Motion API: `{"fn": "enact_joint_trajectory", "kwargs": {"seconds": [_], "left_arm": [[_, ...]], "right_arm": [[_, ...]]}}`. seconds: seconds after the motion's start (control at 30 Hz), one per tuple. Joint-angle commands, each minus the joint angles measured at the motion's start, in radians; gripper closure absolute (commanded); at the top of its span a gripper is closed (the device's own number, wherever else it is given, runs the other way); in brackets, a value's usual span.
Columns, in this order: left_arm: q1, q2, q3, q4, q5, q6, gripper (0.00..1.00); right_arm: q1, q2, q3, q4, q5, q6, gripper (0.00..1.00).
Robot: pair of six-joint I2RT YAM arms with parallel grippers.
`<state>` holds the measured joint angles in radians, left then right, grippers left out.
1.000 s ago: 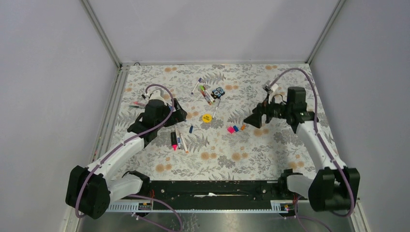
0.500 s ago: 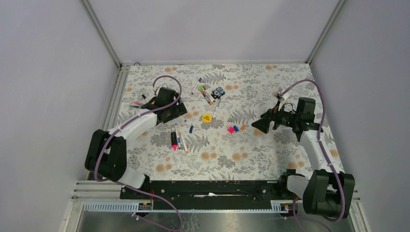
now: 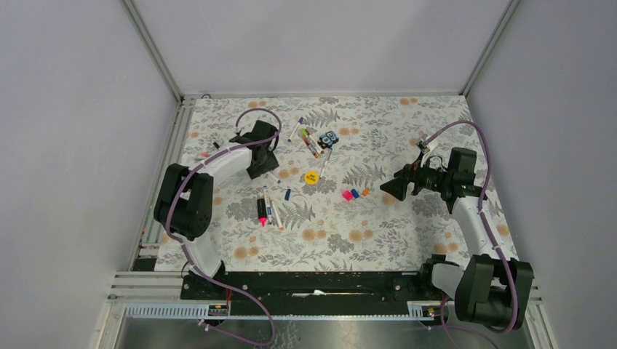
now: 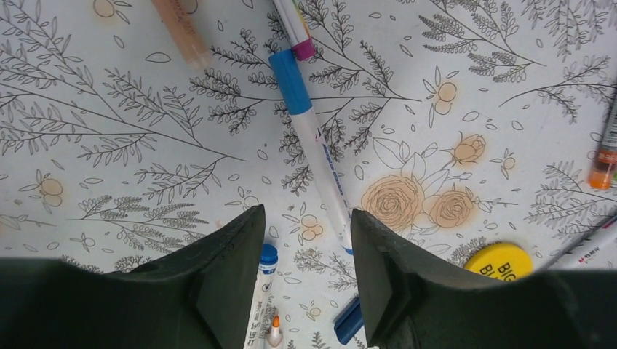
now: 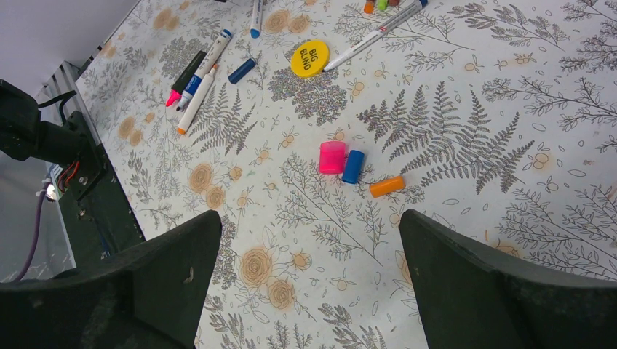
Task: Open the pen caps
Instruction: Pick up the pen from the center of the board.
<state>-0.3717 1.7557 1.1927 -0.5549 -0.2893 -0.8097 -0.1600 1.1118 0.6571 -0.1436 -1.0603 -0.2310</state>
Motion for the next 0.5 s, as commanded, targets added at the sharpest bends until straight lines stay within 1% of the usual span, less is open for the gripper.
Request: {"fn": "enact_joint_trajectory", "kwargs": {"seconds": [0.0,0.17,0.47], "left_arm": [[0.005,0.041,0.067,-0.011,-0.018,0.016,0.48],[0.005,0.08,0.086,0.0,-0.001,0.032,0.52],[0.005,0.123,0.099,0.011,0.002,0.046,0.54]], "right_arm": [[-0.009,-0.012,0.0,0.033,-0.015,-0.016,0.0],[-0.013,-0.008,0.0,0.032,-0.015,-0.016,0.0],[-0.018,-0.005,0.0,0.032,-0.02,-0.016,0.0]]}}
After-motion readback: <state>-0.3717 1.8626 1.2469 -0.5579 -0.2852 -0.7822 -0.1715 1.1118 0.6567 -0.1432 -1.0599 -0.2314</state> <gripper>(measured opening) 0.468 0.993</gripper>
